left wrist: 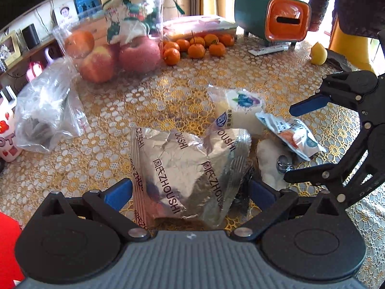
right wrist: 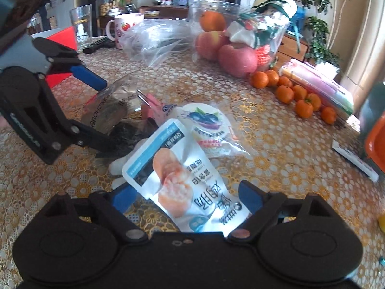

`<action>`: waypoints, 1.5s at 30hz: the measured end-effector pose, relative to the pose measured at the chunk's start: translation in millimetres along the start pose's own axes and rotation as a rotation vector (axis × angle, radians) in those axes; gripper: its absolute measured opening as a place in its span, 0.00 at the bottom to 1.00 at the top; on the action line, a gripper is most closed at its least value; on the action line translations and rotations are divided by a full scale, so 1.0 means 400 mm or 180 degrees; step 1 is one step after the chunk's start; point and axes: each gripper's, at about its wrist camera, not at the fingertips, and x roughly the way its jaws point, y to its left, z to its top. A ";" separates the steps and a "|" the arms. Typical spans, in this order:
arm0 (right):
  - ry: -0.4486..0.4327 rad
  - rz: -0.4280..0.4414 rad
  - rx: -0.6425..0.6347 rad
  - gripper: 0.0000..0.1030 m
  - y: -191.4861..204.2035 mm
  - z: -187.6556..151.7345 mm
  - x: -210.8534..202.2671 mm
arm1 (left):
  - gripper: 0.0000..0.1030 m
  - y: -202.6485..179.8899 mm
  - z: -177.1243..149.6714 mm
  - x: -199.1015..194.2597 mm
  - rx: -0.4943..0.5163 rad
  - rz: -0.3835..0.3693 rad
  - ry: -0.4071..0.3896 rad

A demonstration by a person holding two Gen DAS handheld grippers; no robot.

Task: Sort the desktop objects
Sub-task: 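Grasp silver foil snack bag with left tool while right tool grasps white snack pouch, then carry foil bag with left tool over red box while right tool carries pouch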

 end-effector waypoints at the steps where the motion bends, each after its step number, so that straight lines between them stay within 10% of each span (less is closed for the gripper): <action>1: 0.0005 0.0047 0.0014 0.88 -0.004 0.000 0.003 | 1.00 0.004 0.000 0.006 -0.0021 -0.0032 0.0003; 7: 0.0037 0.0211 0.0044 0.76 -0.009 -0.007 0.002 | 0.96 0.014 0.002 0.013 -0.0112 -0.0173 -0.0020; 17: 0.0058 0.0066 -0.0050 0.57 0.019 -0.014 -0.036 | 0.45 0.015 0.008 -0.012 -0.0228 -0.0216 -0.0015; 28: 0.0102 -0.0119 0.0048 0.40 0.049 -0.027 -0.099 | 0.39 -0.026 -0.020 -0.061 -0.0240 -0.0069 0.0005; 33: 0.0120 -0.0204 0.0088 0.05 0.068 -0.025 -0.127 | 0.38 -0.038 -0.042 -0.101 -0.0225 -0.0032 0.0020; 45: 0.0169 -0.0527 0.0292 0.00 0.082 -0.024 -0.201 | 0.38 -0.060 -0.091 -0.213 -0.0210 -0.0002 0.0033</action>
